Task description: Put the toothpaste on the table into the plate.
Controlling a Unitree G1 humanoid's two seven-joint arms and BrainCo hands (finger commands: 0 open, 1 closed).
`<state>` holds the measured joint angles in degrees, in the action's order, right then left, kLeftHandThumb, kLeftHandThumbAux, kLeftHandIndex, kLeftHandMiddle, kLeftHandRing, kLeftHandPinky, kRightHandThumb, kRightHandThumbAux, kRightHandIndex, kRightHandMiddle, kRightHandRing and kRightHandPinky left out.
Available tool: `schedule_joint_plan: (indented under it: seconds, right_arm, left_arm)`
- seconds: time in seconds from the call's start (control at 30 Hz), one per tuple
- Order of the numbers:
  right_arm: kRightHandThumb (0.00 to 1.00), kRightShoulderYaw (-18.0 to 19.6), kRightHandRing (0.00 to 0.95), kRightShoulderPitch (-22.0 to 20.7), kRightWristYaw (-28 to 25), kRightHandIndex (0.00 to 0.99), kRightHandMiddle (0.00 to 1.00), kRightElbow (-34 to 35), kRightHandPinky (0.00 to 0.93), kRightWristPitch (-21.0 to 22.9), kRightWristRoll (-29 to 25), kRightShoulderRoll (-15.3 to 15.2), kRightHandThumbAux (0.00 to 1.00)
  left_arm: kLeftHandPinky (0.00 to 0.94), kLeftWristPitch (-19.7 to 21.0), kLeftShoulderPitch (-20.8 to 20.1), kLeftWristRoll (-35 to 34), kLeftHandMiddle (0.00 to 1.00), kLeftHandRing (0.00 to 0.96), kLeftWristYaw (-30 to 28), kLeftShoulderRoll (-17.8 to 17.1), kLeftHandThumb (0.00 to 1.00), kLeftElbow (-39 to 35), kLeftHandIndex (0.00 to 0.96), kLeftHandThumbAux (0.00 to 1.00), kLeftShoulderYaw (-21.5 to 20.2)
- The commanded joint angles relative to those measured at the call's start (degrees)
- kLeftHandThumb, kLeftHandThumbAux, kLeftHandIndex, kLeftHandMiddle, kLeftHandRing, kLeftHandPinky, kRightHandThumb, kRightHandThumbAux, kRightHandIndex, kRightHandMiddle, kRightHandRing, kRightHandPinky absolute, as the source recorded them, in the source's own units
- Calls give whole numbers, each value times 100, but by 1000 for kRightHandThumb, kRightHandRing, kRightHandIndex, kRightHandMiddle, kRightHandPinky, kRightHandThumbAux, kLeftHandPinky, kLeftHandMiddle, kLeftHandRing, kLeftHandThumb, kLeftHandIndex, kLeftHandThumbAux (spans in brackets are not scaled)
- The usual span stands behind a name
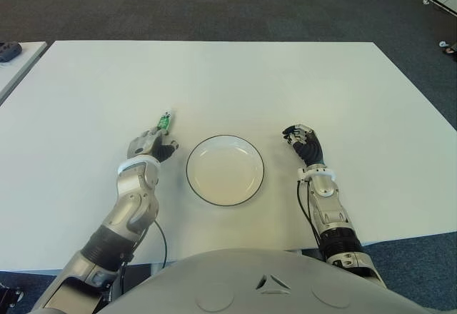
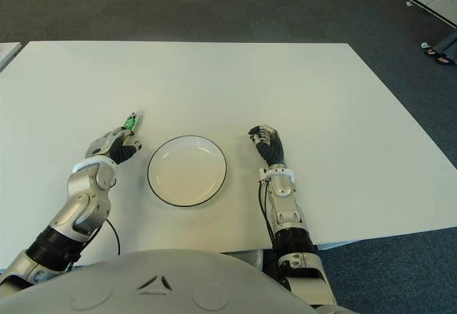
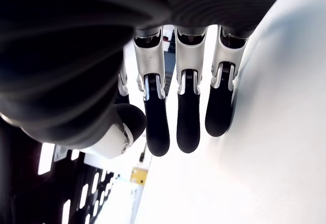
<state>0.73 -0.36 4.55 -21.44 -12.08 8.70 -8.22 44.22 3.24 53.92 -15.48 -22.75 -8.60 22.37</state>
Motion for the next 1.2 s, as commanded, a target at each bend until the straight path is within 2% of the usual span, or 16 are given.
schedule_joint_plan:
  seconds: [0.03,0.2,0.33,0.5,0.83,1.2]
  right_arm:
    - [714,18,422,76,-36,421,449,-37,419,26,-11,-51,733]
    - [714,10,424,70,-8,420,450,-42,418,31,28,-68,733]
    - [714,1,424,58,-5,420,451,-37,415,75,46,-81,733]
    - [715,4,418,38,-23,420,449,-32,406,149,25,-83,733]
    - [715,-5,413,32,-45,420,446,14,404,250,12,-80,733]
    - [714,-26,418,20,-47,419,447,-28,414,170,35,-97,733]
  left_arm:
    - [51,273,50,127,38,0,-4,49,540,-32,104,273,-104]
    - [45,461,236,270,6,0,76,42,527,-595,17,262,-296]
    - [39,674,513,505,1,0,312,209,535,-1192,4,261,-489]
    - [34,859,648,980,0,0,294,341,552,-1670,0,272,-421]
    - [14,855,751,1428,0,0,316,685,565,-1837,0,288,-474]
    - [0,877,762,1973,0,0,363,1121,561,-1840,0,292,-574]
